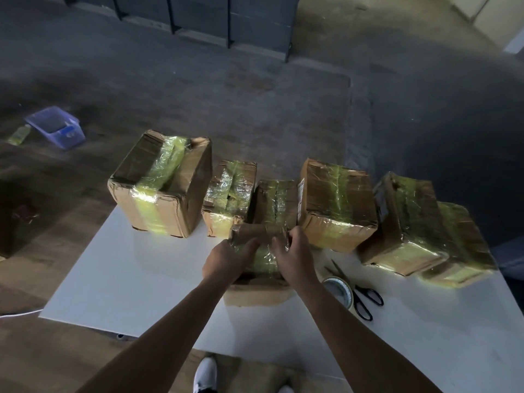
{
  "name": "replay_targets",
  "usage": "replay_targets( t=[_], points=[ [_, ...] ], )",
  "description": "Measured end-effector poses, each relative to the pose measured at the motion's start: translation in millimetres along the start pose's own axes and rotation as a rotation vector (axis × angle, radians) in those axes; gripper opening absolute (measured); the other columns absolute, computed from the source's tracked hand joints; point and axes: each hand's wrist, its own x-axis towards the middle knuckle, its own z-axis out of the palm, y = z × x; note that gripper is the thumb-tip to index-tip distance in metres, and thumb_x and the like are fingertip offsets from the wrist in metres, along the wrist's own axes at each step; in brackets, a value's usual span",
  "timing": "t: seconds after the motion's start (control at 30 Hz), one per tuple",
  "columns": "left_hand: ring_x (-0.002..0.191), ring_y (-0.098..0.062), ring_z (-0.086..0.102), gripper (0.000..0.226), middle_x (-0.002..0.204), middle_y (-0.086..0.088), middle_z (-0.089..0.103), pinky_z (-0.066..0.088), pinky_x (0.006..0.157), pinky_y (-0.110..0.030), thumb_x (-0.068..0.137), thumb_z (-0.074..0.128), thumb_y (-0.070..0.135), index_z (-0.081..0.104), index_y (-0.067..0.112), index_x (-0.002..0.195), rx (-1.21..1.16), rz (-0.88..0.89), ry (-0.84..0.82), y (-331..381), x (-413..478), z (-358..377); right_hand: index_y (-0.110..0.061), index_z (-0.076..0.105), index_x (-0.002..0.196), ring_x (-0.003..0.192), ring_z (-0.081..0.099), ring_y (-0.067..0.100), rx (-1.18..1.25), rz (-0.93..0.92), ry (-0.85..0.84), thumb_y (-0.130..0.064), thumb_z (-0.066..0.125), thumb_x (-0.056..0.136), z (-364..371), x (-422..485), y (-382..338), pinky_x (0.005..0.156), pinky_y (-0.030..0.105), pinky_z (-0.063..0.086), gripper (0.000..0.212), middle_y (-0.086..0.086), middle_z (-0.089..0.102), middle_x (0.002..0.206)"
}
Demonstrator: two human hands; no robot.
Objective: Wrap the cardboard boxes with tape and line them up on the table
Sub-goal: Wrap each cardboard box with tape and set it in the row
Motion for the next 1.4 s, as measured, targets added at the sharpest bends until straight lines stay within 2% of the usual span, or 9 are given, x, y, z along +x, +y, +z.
replay_targets(
  t=[0.2,0.37,0.53,0.63,0.87,1.03,1.13,1.3,1.4],
  points=[
    [0.104,-0.035,0.058,0.067,0.114,-0.018,0.063,0.041,0.075,-0.034,0.095,0.04,0.059,0.056,-0.001,0.121,0.004,-0.028,-0.007,-3.6,8.0,-1.5,-0.022,0.051,0.095,0.07,0.052,0.015,0.206,0.083,-0.112,-0.025,0.058,0.095,-11.4,-3.6,6.9,0.052,0.014,0.038,0.008,0.002,0.057,0.082],
    [0.111,-0.037,0.056,0.064,0.122,-0.022,0.06,0.04,0.079,-0.033,0.095,0.046,0.054,0.047,0.0,0.128,-0.038,0.011,0.044,2.6,8.7,-4.5,-0.025,0.052,0.125,0.1,0.045,0.008,0.059,0.038,-0.216,-0.038,0.071,0.083,-13.7,-10.2,10.5,0.073,0.009,0.033,0.048,-0.009,0.043,0.11],
    [0.119,-0.032,0.054,0.117,0.132,-0.014,0.052,0.049,0.09,-0.039,0.06,0.079,0.067,0.021,0.006,0.143,-0.017,0.152,-0.13,8.1,1.3,-5.7,-0.013,0.047,0.138,0.12,0.044,0.024,0.004,0.015,-0.17,-0.032,0.062,0.092,-11.3,-14.3,7.3,0.089,0.028,0.035,0.052,0.01,0.043,0.125],
    [0.107,-0.024,0.054,0.118,0.126,-0.009,0.051,0.048,0.072,-0.025,0.051,0.086,0.059,0.023,0.01,0.139,-0.109,0.156,-0.187,5.7,3.9,-8.4,-0.009,0.035,0.146,0.127,0.038,0.025,-0.028,0.007,-0.231,-0.027,0.055,0.097,-11.5,-14.0,6.7,0.099,0.031,0.033,0.056,0.014,0.038,0.132],
    [0.108,-0.019,0.053,0.094,0.12,0.0,0.056,0.046,0.086,-0.029,0.059,0.093,0.027,0.04,0.014,0.135,-0.325,0.171,-0.181,-3.0,9.1,-15.1,-0.026,0.067,0.093,0.082,0.059,0.012,0.351,0.176,-0.286,-0.029,0.045,0.102,-30.5,-5.1,18.3,0.071,0.018,0.044,0.023,-0.001,0.062,0.087],
    [0.094,-0.022,0.069,0.09,0.113,-0.009,0.064,0.058,0.068,-0.03,0.051,0.09,0.023,0.047,0.018,0.129,-0.678,0.039,-0.378,-21.2,2.9,-15.4,-0.039,0.063,0.089,0.082,0.061,-0.015,0.372,0.103,-0.219,-0.04,0.061,0.088,-29.3,-7.0,17.2,0.069,0.001,0.042,0.003,-0.022,0.068,0.083],
    [0.093,-0.02,0.07,0.091,0.112,-0.008,0.065,0.057,0.071,-0.03,0.061,0.088,0.021,0.04,0.016,0.139,-0.738,0.039,-0.436,-30.9,1.8,-13.5,-0.037,0.058,0.105,0.078,0.054,-0.022,0.344,0.163,-0.296,-0.054,0.054,0.083,-30.3,-6.7,17.8,0.063,-0.002,0.037,0.028,-0.025,0.057,0.095],
    [0.127,-0.032,0.047,0.107,0.145,-0.011,0.04,0.047,0.099,-0.044,0.073,0.084,0.025,0.016,0.017,0.155,-0.197,0.159,-0.235,-14.9,3.9,-31.1,-0.03,0.04,0.141,0.117,0.049,0.013,0.183,0.272,-0.295,-0.075,0.046,0.075,-25.4,-2.4,21.7,0.089,0.026,0.034,0.08,-0.004,0.051,0.13],
    [0.112,-0.027,0.057,0.052,0.13,-0.013,0.057,0.05,0.093,-0.039,0.086,0.071,0.02,0.053,0.01,0.134,0.028,0.273,-0.072,6.5,0.4,-37.2,-0.035,0.05,0.128,0.105,0.054,0.014,0.108,0.264,-0.286,-0.085,0.043,0.066,-16.6,-0.4,14.7,0.086,0.03,0.038,0.08,-0.005,0.059,0.124]
  ],
)
